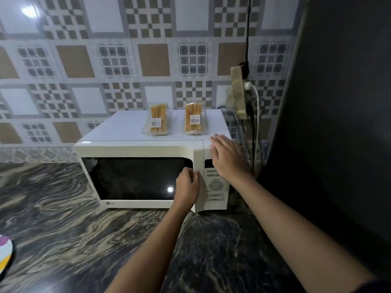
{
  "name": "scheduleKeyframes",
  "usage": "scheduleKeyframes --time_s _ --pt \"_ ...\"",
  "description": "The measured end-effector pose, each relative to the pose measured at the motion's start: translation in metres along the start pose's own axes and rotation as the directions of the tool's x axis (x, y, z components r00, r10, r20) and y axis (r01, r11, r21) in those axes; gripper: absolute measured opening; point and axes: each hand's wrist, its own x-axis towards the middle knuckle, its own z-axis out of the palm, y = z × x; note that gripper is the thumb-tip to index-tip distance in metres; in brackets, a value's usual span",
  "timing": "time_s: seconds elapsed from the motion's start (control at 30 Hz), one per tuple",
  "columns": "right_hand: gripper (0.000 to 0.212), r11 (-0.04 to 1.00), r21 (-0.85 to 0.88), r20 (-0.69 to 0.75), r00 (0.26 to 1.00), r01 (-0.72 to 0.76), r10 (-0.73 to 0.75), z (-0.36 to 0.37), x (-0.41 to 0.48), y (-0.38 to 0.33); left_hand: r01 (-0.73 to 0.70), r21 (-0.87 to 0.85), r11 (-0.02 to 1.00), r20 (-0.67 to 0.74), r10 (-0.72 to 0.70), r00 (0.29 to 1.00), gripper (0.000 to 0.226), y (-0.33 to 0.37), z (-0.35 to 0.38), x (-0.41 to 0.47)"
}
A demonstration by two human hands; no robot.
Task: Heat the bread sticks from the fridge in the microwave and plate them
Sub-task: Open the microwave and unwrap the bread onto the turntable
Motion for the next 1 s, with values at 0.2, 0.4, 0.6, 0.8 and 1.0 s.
scheduleKeyframes --time_s 0.2,0.4,0.6,0.8,1.0 --pt "0.043 0.999 -0.028 -0.238 0.971 0.019 -0.026 0.021 -0.002 0.002 -0.030 -0.034 0.999 -0.084 0.027 0.996 0.026 -0.009 0.014 -0.006" --pt "0.045 0.996 -0.082 -0.187 0.982 0.018 -0.033 0.024 -0.001 0.005 -0.049 -0.020 0.999 -0.114 0.047 0.992 0.024 -0.014 0.018 -0.006" --pt "0.060 0.995 -0.097 -0.076 0.996 0.029 -0.037 0.019 0.000 0.005 -0.036 -0.081 0.996 -0.145 0.024 0.989 0.019 -0.020 0.017 -0.008" --pt "0.064 0.994 -0.113 -0.069 0.997 0.017 -0.025 0.018 0.001 0.007 -0.032 -0.121 0.992 -0.139 0.015 0.990 0.017 -0.019 0.015 -0.005" --pt "0.069 0.994 -0.111 -0.065 0.998 0.005 -0.012 0.019 0.002 0.009 -0.018 -0.094 0.995 -0.124 0.006 0.992 0.018 -0.021 0.012 -0.003"
